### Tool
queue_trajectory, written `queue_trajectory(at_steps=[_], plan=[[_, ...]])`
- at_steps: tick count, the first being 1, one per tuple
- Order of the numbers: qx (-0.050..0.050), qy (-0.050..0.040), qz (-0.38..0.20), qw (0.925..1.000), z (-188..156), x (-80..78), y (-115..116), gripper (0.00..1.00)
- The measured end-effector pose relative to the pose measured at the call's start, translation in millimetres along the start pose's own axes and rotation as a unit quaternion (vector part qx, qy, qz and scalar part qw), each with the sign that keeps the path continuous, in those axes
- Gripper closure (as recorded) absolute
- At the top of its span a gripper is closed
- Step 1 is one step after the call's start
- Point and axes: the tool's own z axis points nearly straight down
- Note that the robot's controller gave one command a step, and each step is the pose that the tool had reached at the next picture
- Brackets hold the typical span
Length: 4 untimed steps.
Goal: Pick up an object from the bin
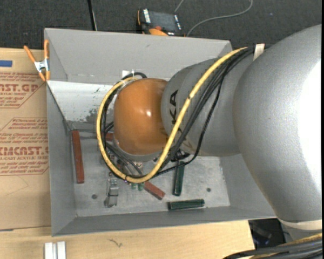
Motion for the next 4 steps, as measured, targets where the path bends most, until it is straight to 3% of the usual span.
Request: queue_trajectory(at_steps=[1,2,3,4], plan=[[0.002,-0.0003,0.042,0.9991,0.3,-19.2,-92.6,0.0],[0.001,0.0024,0.092,0.9958,88.2,-40.8,-105.2,0.0],[0.0,-0.0003,0.092,0.9958,84.2,-42.2,-104.2,1.0],[-0.001,-0.0041,0.11,0.994,-53.6,-52.5,-104.9,1.0]])
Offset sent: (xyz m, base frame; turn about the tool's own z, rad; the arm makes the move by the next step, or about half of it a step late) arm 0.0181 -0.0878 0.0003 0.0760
